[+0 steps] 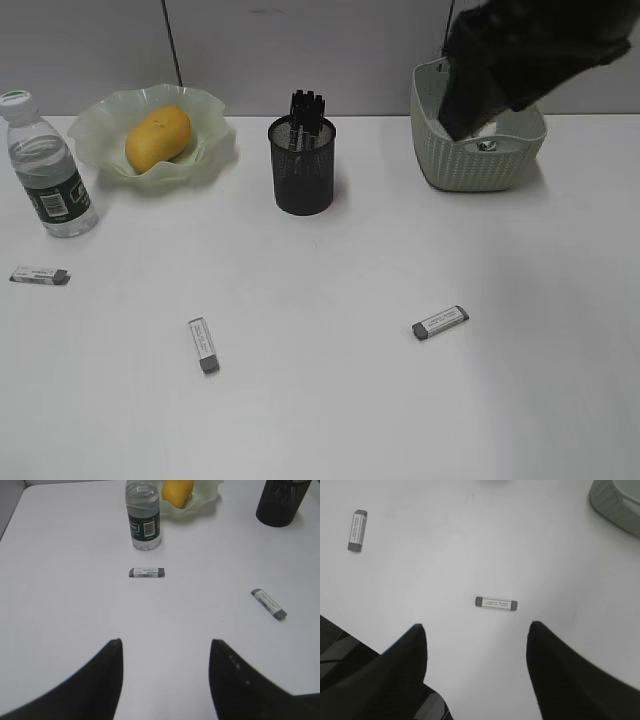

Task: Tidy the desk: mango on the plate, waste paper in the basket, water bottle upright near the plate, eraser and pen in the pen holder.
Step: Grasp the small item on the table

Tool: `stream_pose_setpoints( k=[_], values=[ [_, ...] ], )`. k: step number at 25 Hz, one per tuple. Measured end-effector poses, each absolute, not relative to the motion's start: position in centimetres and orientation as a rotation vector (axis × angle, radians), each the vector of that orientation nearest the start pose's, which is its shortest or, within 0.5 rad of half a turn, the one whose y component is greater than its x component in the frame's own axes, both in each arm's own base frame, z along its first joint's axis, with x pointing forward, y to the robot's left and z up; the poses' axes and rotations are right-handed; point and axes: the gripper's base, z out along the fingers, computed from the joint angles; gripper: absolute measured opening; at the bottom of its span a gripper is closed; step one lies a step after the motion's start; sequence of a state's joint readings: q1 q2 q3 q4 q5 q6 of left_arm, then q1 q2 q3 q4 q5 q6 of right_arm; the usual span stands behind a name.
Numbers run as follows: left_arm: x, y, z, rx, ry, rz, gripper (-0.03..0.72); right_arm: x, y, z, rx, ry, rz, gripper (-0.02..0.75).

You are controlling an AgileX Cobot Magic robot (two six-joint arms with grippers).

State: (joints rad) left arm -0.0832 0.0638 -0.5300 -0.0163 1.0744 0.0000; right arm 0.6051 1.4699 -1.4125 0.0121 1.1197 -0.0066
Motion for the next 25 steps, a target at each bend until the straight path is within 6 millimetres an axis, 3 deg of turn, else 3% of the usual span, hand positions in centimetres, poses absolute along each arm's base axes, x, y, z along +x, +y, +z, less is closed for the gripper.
stream_pose_setpoints(
  k=[6,15,25],
  values=[
    [0.1,-0.1,28.5,0.088,2.091,-0.07,0.419,19.2,13.2,34.8,-0.749,2.525,0.21,0.498],
    [0.1,-0.1,28.5,0.088,2.091,-0.07,0.419,12.3,8.2,31.1,-0.717,2.452,0.218,0.498],
    [0.1,-0.1,28.5,0.088,2.091,-0.07,0.419,6.0,3.8,30.7,-0.627,2.34,0.27,0.498]
  ],
)
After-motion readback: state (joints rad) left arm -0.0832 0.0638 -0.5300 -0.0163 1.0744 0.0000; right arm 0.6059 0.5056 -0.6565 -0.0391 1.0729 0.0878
